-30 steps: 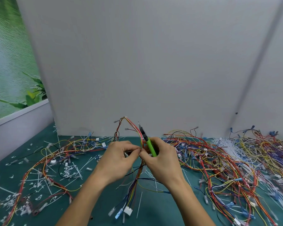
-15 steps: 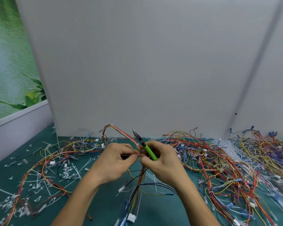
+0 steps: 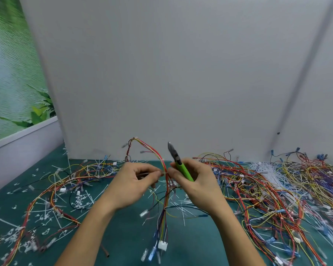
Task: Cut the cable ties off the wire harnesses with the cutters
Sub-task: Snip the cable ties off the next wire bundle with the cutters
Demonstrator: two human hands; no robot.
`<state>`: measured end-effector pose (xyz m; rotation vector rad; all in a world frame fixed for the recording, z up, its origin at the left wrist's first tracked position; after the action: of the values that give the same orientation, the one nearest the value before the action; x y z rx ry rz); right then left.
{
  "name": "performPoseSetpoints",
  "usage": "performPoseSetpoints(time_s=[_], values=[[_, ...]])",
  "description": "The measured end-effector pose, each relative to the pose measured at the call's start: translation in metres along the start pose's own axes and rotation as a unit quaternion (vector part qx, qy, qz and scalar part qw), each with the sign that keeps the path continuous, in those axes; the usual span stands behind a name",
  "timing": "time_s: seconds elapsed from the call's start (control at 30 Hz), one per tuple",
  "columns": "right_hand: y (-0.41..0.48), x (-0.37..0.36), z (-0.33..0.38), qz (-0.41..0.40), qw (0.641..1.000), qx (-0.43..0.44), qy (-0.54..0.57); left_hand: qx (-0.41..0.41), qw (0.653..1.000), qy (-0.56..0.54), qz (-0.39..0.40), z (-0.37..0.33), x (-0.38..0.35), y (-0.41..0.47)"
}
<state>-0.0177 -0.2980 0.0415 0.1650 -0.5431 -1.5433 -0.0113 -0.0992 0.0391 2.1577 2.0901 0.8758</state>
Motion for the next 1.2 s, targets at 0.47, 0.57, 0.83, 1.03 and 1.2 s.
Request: performPoseSetpoints(time_s=[0.47, 0.57, 0.83, 1.03, 1.2], values=[[0.002, 0.001, -0.001, 0.031, 0.978, -0.132, 0.157, 0.138, 0.930, -0.327, -0.098, 0.003, 0.003, 0.006], [0.001, -0.001, 0.001, 0.042, 0.979, -0.118, 0.161, 0.138, 0.921, -0.357, -0.075, 0.002, 0.004, 0.008], [0.002, 0.000, 0.003, 0.040, 0.974, -0.110, 0.195, 0.139, 0.902, -0.408, -0.024, 0.003, 0.000, 0.008], [0.003, 0.008, 0.005, 0.046, 0.977, -0.076, 0.195, 0.146, 0.892, -0.428, -0.030, 0.002, -0.001, 0.008], [0.003, 0.011, 0.008, 0.039, 0.990, -0.029, 0.132, 0.156, 0.900, -0.406, -0.034, 0.001, -0.007, 0.006]])
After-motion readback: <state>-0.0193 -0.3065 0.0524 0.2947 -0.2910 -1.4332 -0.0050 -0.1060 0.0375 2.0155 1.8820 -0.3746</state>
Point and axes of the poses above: each hand's wrist, its own y-axis towards the middle knuckle, its own x-axis out of the back of the hand, z = x × y, the point moved 3 cm from there along y, towards the middle knuckle, and after that the axes turned 6 degrees about -z, right-handed, at the moved point
